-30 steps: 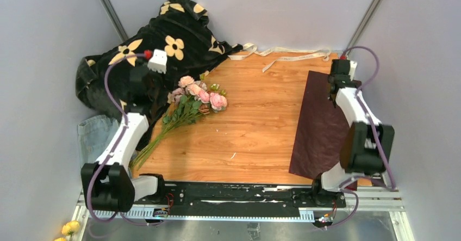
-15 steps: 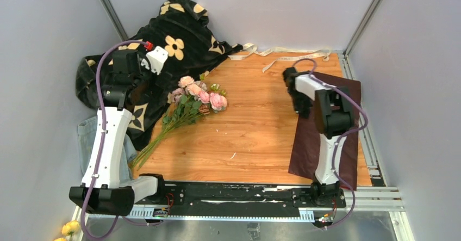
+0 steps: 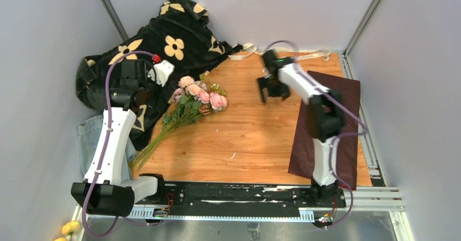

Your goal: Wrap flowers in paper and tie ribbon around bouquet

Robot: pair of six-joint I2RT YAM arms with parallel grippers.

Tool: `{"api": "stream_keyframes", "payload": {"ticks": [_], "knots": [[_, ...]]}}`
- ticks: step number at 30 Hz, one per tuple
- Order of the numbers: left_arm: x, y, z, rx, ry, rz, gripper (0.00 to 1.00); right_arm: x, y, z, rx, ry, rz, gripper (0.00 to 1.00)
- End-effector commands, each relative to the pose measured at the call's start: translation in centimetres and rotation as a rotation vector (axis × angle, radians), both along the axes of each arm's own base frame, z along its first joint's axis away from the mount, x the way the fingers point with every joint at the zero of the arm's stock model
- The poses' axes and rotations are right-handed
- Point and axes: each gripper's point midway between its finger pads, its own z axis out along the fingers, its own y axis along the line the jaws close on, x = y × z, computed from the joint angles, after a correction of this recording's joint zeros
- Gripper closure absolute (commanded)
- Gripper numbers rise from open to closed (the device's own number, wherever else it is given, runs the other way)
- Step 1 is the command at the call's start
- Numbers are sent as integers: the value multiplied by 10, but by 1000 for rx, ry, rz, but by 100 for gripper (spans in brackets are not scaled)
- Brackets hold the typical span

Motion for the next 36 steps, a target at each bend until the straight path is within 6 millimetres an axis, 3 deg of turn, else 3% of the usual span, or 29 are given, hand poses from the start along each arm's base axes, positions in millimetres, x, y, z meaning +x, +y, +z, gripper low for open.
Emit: {"api": "stream_keyframes", "payload": {"ticks": [1, 3, 4, 7, 13, 20, 24, 28, 31, 34, 35, 36], "knots": [[-6, -9, -8, -32, 27, -47, 0, -7, -172, 59, 27, -83, -378, 14], [-5, -13, -13, -50, 43, -58, 0, -36, -242, 59, -2, -97, -548, 13], [-4, -14, -15, -59, 49, -62, 0, -48, -266, 56, -3, -107, -614, 13], [-1, -19, -18, -79, 64, -76, 0, -71, -314, 36, 20, -131, -758, 12], [0, -21, -25, -89, 89, -74, 0, -78, -359, 12, 86, -167, -950, 11], [-3, -23, -32, -95, 107, -86, 0, -110, -382, -29, 4, -59, -1062, 9], [-4, -26, -33, -109, 109, -97, 0, -117, -379, -51, 45, -7, -1065, 6], [-4, -22, -33, -91, 107, -88, 0, -104, -347, -68, 267, 55, -977, 12], [-5, -21, -32, -85, 102, -86, 0, -93, -315, -75, 419, 107, -880, 30], [-5, -21, -29, -87, 96, -82, 0, -88, -284, -82, 469, 168, -800, 58], [-4, -21, -28, -88, 92, -82, 0, -86, -269, -84, 468, 186, -761, 71], [-4, -21, -28, -88, 90, -82, 0, -84, -262, -85, 462, 191, -741, 77]]}}
